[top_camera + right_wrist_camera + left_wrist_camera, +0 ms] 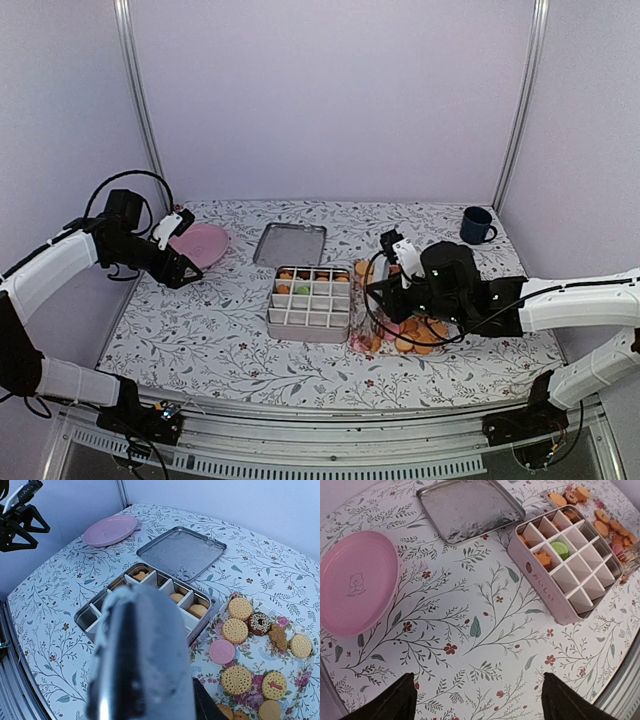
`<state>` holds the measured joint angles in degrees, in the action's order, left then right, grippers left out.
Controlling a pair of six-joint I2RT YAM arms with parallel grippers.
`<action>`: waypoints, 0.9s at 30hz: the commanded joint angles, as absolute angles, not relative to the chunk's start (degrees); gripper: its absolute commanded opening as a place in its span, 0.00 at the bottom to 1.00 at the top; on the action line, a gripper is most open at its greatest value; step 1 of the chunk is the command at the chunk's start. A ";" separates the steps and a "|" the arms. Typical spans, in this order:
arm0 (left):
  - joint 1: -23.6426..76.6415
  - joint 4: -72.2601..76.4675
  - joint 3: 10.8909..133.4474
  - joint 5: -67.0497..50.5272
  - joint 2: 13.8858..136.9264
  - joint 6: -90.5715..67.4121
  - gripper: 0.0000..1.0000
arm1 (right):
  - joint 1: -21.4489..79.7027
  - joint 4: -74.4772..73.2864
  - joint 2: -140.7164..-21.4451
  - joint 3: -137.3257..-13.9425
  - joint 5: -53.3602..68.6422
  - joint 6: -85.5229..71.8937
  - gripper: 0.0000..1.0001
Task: Pack the cookies
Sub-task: Pick up the fake cookies from the plate, then place the fake cookies in the empty pocket of the box.
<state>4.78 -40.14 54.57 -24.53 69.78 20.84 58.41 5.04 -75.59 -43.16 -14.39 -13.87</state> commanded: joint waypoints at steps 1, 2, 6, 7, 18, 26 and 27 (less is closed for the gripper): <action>5.49 -39.59 54.73 -24.57 70.03 20.69 0.87 | 58.88 5.45 -71.36 -45.67 -16.44 -12.71 0.08; 5.50 -39.63 54.75 -24.45 70.01 20.68 0.87 | 58.89 5.27 -70.96 -46.40 -16.59 -12.41 0.07; 5.52 -39.56 54.65 -24.08 69.96 20.89 0.87 | 58.88 4.72 -70.61 -50.01 -16.80 -10.47 0.07; 5.48 -39.54 54.59 -23.96 70.00 20.98 0.87 | 58.83 4.94 -70.91 -51.16 -16.65 -9.83 0.07; 5.51 -38.76 53.44 -23.14 69.82 20.84 0.87 | 56.55 10.32 -88.09 -68.62 -8.93 -5.64 0.08; 5.54 -37.92 52.57 -22.61 69.23 21.27 0.88 | 53.10 12.16 -97.01 -73.65 -5.06 -5.78 0.08; 5.60 -37.50 52.23 -22.40 69.07 21.36 0.88 | 52.86 12.40 -97.63 -73.80 -4.94 -5.80 0.08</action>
<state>4.99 -39.53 53.49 -23.05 69.84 20.88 54.30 8.67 -95.90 -71.31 -7.16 -6.20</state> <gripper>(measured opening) 0.876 0.305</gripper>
